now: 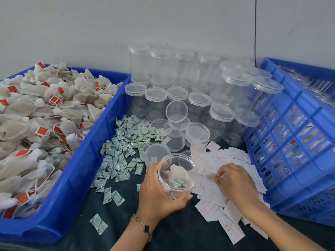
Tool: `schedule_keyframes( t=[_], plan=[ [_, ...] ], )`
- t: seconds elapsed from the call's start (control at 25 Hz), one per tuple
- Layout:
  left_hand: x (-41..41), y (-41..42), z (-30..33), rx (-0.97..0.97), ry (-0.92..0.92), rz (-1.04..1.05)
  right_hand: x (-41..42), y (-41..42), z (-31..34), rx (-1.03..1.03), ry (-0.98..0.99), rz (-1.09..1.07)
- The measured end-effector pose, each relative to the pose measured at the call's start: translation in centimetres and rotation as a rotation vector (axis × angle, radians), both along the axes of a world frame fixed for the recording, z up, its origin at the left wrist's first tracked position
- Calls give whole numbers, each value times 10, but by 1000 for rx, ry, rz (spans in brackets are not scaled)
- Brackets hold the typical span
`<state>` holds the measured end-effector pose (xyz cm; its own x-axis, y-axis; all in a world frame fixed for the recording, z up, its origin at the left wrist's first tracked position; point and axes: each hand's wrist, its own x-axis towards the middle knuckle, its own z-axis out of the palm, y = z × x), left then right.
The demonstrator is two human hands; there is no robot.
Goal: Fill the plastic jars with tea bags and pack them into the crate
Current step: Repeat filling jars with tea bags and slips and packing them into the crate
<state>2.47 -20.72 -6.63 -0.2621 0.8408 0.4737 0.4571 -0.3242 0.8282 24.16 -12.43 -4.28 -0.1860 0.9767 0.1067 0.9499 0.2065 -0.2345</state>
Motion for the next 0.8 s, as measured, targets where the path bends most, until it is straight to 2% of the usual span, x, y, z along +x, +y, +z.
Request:
schedule_keyframes(
  t=[0.12, 0.2, 0.32, 0.44, 0.56, 0.64, 0.72, 0.8],
  plan=[
    [1, -1, 0, -15, 4, -2, -1, 0, 16, -21, 217, -23],
    [1, -1, 1, -17, 13, 1, -7, -6, 34, 71, 362, -17],
    [1, -1, 2, 0, 22, 10, -22, -18, 60, 215, 452, 44],
    [1, -1, 3, 3, 37, 13, -31, -16, 71, 190, 397, 69],
    [1, -2, 3, 6, 43, 15, -23, -2, 68, 15, 242, -62],
    [2, -2, 3, 11, 34, 15, -16, 0, 67, -56, 260, -105],
    [1, -1, 3, 18, 31, 15, -16, -8, 69, -82, 434, -97],
    [2, -1, 4, 19, 36, 17, -21, -20, 78, -173, 744, -45]
  ],
)
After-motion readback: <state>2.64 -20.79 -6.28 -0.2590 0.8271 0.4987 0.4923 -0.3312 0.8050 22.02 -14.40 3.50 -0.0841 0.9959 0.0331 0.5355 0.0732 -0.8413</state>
